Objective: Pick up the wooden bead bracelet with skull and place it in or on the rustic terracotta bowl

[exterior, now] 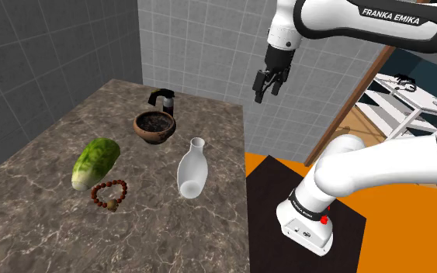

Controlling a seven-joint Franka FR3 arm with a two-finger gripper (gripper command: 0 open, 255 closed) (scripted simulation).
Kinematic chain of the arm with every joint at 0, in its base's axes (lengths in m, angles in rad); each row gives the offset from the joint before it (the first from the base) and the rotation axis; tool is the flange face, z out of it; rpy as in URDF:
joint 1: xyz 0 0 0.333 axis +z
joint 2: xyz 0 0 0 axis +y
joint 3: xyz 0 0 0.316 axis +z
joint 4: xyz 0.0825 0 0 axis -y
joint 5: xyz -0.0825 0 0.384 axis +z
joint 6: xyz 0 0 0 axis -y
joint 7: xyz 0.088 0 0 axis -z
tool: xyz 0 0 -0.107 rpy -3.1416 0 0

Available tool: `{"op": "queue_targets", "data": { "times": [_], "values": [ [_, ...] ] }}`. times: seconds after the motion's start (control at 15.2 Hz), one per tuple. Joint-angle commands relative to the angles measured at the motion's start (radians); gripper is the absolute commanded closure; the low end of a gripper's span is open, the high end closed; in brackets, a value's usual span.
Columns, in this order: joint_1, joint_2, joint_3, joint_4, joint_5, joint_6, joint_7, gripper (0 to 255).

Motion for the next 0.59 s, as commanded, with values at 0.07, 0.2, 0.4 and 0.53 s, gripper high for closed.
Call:
{"op": "queue_targets", "data": {
  "times": [0.07, 0.2, 0.4, 0.53],
  "values": [
    [0.007, 0.018, 0.015, -0.008, 0.012, 0.025, 0.014, 0],
    [0.02, 0.059, 0.044, -0.019, 0.034, 0.077, 0.041, 0],
    [0.039, 0.129, 0.089, -0.027, 0.063, 0.155, 0.081, 0],
    [0.05, 0.181, 0.119, -0.026, 0.08, 0.206, 0.107, 0]
  ]
}}
